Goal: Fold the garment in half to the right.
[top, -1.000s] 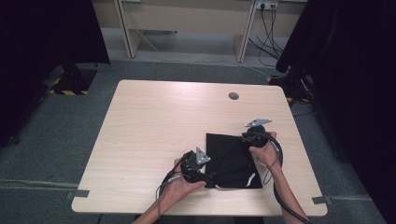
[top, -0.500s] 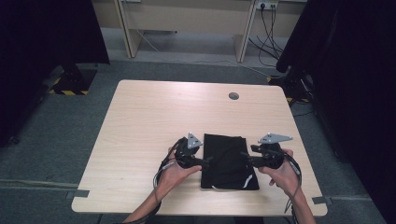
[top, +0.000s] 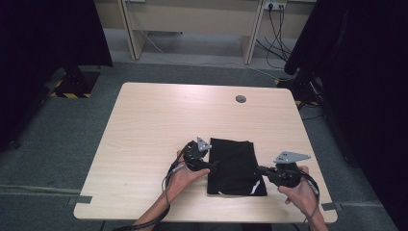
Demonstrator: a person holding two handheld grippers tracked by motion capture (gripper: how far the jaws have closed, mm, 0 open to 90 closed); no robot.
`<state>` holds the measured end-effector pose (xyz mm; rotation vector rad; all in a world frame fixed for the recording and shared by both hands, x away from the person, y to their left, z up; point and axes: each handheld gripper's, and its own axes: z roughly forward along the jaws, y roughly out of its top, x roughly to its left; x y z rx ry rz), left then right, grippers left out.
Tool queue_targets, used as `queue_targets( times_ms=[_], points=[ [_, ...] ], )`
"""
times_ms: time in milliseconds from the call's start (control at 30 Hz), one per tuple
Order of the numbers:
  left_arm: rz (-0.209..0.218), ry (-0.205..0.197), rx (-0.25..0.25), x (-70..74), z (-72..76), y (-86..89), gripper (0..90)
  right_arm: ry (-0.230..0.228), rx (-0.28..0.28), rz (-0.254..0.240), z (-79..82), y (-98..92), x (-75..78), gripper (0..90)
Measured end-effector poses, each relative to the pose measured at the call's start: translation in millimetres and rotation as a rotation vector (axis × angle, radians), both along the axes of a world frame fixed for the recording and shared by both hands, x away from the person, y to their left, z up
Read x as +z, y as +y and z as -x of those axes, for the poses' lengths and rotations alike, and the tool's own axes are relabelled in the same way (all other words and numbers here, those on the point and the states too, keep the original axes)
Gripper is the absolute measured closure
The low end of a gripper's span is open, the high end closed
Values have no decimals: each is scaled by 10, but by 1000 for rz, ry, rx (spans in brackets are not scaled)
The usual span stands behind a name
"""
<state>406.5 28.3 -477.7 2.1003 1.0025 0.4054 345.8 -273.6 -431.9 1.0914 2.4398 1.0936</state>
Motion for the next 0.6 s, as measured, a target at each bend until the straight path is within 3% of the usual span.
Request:
queue_targets(
  times_ms=[100, 233, 300, 400, 600],
  points=[
    [-1, -15, -5, 27, 19, -18, 122, 1, 3, -7, 48, 6, 14, 815],
    [52, -11, -5, 98, 91, 36, 112, 28, -41, -47, 66, 38, -66, 623],
    [54, -15, -22, 133, 153, 66, 110, 33, -47, -61, 105, 61, -88, 573],
    [63, -10, -32, 135, 226, 82, 107, 51, -38, -80, 131, 108, -127, 529],
    [2, -6, -45, -3, 251, 42, 104, 58, -4, -98, 171, 180, -139, 525]
  ],
)
